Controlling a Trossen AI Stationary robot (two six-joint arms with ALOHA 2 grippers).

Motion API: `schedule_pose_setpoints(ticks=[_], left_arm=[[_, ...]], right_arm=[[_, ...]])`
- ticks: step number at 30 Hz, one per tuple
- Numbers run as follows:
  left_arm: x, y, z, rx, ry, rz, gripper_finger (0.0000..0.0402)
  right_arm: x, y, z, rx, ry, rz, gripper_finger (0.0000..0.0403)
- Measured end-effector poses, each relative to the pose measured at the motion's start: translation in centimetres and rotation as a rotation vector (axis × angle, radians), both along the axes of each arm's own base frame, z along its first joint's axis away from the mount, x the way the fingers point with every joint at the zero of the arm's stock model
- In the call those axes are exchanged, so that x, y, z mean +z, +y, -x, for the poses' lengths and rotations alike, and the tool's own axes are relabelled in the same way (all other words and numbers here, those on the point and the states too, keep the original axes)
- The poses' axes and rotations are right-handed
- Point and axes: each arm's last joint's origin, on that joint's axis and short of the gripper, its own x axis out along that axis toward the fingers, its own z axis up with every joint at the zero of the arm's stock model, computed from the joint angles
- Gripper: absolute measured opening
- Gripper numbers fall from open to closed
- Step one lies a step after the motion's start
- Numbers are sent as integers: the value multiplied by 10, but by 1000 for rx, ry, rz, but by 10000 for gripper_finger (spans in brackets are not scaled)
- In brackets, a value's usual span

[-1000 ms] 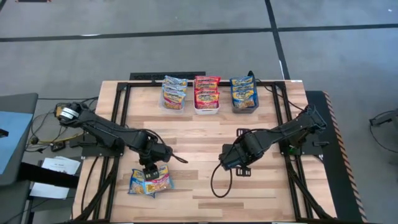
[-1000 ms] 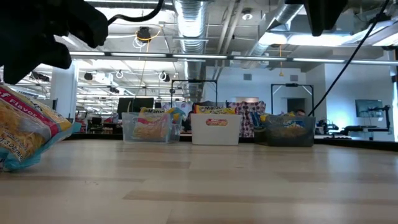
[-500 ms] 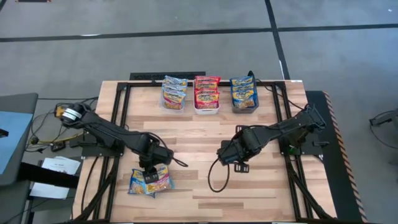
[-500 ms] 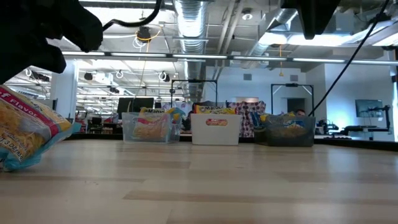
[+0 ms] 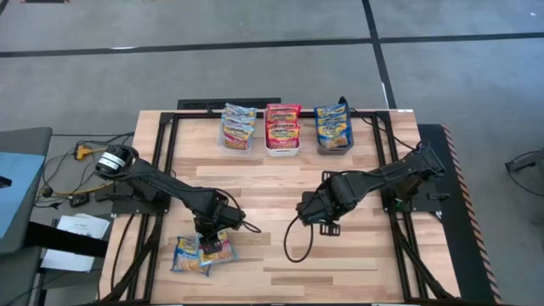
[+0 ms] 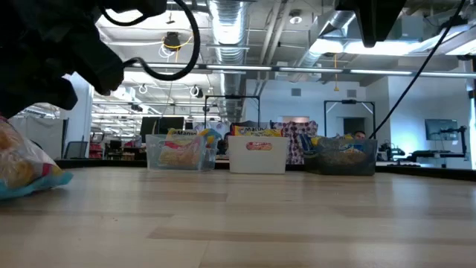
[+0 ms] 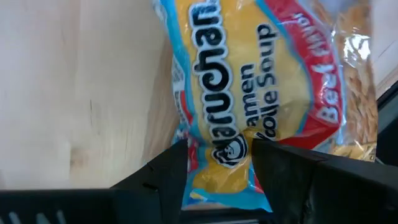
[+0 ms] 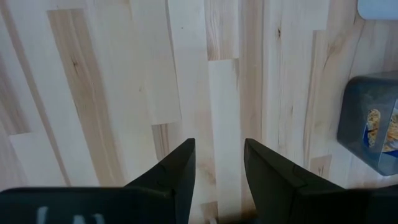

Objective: Sort Maruchan noodles
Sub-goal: Put the light blue bag into the transparent bin

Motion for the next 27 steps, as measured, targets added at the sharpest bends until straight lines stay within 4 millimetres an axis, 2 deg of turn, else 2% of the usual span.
schedule_pose_setpoints(ticks=[4,13,20,27], left_arm=[[0,-1,-3,-10,-37,-8,132],[-1,0,-5,-6,-73,-45,10],[0,2,-5,-34,-87,-94,0],[19,3,-10,-114,-117,-171,0]], right_arm=[[0,-3,-1,-11,0,0,159],[0,-12,-4,-38,-1,1,159],[0,-23,-6,-70,-2,44,159],[0,-39,-10,-120,-3,53,159]])
